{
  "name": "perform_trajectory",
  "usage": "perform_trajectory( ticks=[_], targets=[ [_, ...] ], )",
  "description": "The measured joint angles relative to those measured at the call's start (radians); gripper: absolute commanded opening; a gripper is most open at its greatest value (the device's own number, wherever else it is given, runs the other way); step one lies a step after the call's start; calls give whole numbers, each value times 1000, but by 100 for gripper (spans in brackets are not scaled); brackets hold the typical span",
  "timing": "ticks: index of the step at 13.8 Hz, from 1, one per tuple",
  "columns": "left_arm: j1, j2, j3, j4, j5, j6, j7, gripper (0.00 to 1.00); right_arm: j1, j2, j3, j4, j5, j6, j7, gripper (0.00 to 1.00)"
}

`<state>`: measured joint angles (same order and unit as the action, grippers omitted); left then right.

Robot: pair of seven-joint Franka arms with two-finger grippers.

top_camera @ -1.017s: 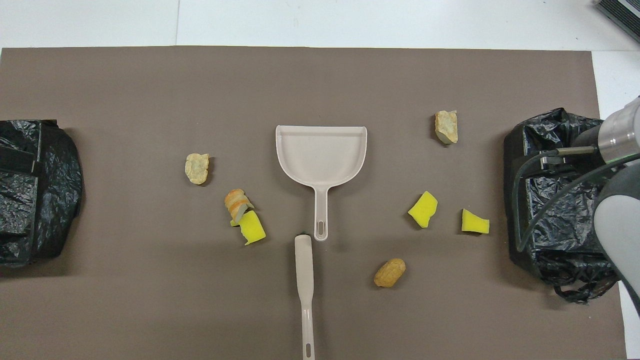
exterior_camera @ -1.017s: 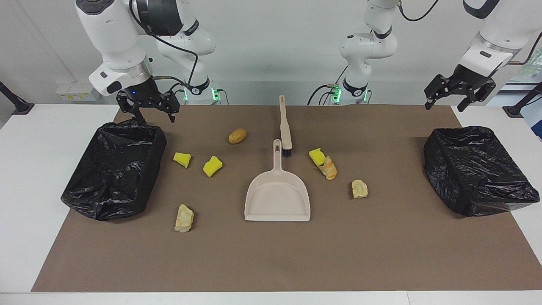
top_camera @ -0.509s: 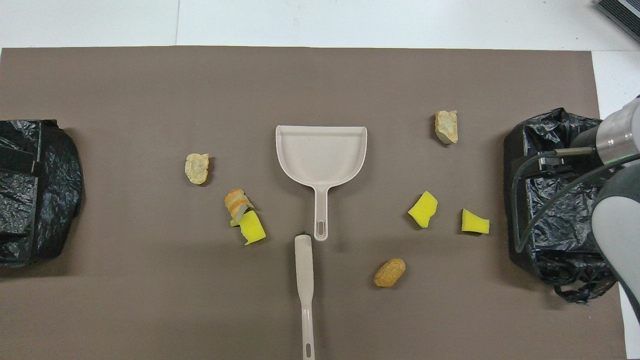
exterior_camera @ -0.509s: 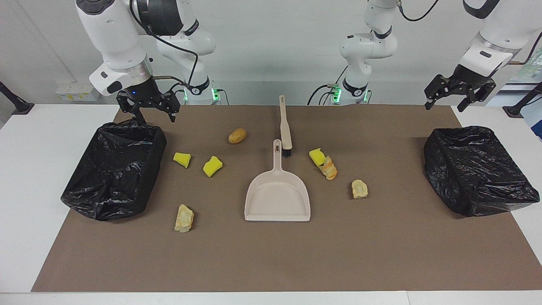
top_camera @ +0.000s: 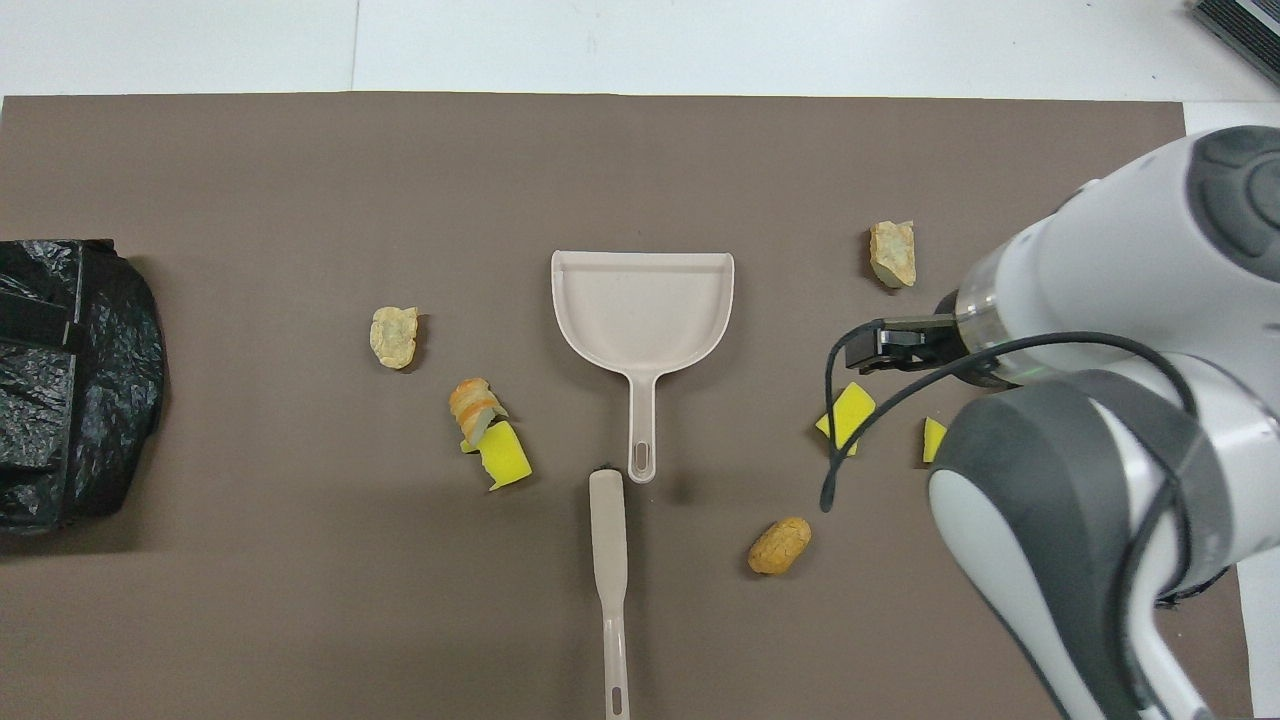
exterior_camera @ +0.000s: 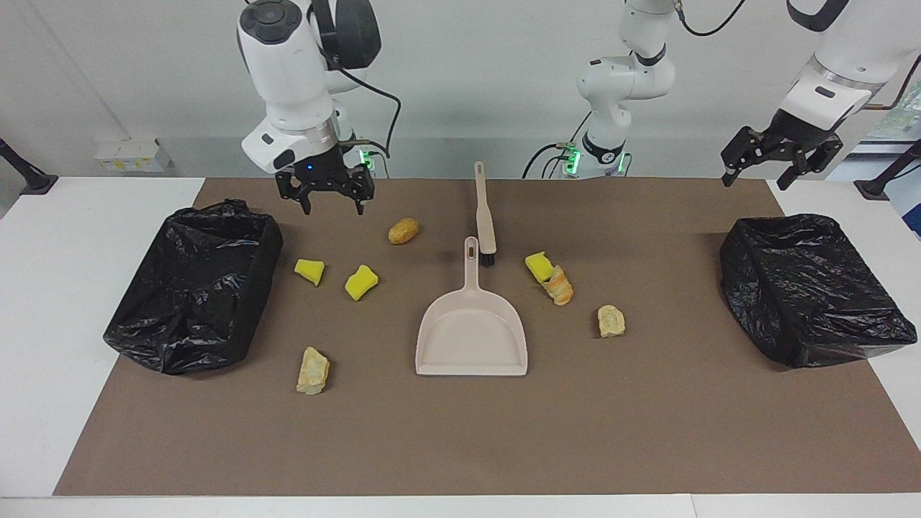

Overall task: Sweep and dump trash in bin
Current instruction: 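Reach the right gripper to the beige dustpan handle and grasp it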

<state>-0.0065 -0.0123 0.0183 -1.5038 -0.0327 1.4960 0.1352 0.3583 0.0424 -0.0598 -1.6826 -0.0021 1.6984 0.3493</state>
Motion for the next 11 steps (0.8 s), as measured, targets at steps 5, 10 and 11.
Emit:
perform_trajectory(
  ticks=[5, 10, 11],
  targets=[
    [0, 0, 0, 0, 0, 0, 0, 100, 167, 119, 2, 29, 6, 73, 215, 100],
    [0, 0, 0, 0, 0, 0, 0, 100, 251, 219, 2, 37, 12, 178, 393, 100],
    [0, 0, 0, 0, 0, 0, 0, 100, 257, 238, 2, 39, 12, 213, 413, 100]
  ],
)
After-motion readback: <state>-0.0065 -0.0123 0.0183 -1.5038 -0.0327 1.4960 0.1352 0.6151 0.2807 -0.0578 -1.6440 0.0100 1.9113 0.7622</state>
